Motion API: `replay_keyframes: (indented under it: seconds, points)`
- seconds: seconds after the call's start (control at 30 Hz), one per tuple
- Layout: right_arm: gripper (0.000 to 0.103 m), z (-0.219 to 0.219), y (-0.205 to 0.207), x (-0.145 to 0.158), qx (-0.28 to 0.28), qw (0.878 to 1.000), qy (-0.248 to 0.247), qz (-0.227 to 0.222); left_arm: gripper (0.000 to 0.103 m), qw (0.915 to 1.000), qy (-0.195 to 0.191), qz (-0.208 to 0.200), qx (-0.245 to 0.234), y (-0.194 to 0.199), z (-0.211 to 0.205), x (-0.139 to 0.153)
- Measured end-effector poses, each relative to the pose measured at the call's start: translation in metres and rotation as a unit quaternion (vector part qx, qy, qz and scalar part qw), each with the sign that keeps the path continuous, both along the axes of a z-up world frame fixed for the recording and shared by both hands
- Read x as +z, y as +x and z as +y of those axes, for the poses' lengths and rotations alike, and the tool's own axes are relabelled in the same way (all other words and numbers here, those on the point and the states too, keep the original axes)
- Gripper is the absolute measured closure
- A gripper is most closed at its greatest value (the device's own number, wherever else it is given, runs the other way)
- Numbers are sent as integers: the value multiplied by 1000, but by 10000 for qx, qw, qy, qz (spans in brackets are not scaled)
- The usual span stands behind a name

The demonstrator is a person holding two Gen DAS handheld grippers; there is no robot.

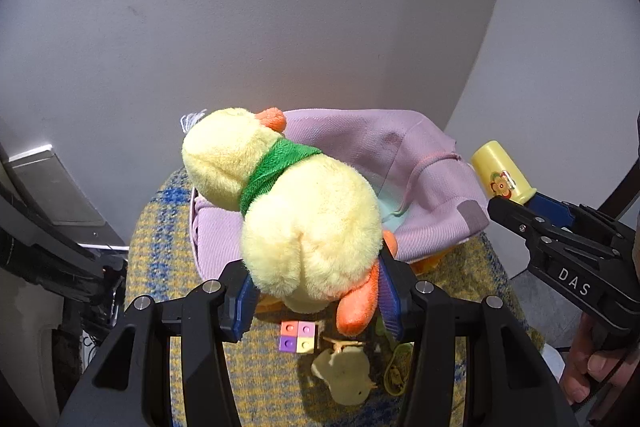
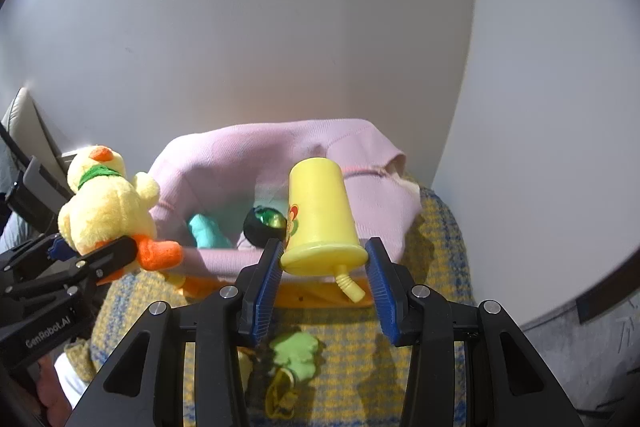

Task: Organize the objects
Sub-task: 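Lift the duck plush and yellow cup into the crate and release both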

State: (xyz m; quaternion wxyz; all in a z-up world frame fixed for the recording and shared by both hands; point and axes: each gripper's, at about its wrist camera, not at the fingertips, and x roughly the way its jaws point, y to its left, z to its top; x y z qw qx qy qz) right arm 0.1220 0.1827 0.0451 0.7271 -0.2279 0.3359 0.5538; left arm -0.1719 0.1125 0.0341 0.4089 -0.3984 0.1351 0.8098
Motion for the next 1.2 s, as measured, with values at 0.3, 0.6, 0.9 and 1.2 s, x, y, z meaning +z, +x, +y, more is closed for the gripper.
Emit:
replay_keyframes:
  seconds: [0.3, 0.6, 0.9, 1.2]
  points:
    - [60, 41, 8, -10, 82, 9998, -181, -22, 53, 9998, -74, -107, -153, -25, 29, -10]
    - [60, 73, 17, -22, 60, 9995, -313, 42, 53, 9993, -186, -233, -214, -47, 55, -24]
    - [43, 85, 20, -24, 65, 9996, -269, -68, 28, 9997, -217, -150, -16, -54, 61, -26]
    - [23, 72, 19, -14, -64, 9997, -61, -232, 8, 9992, -194, -113, 325, -56, 32, -17]
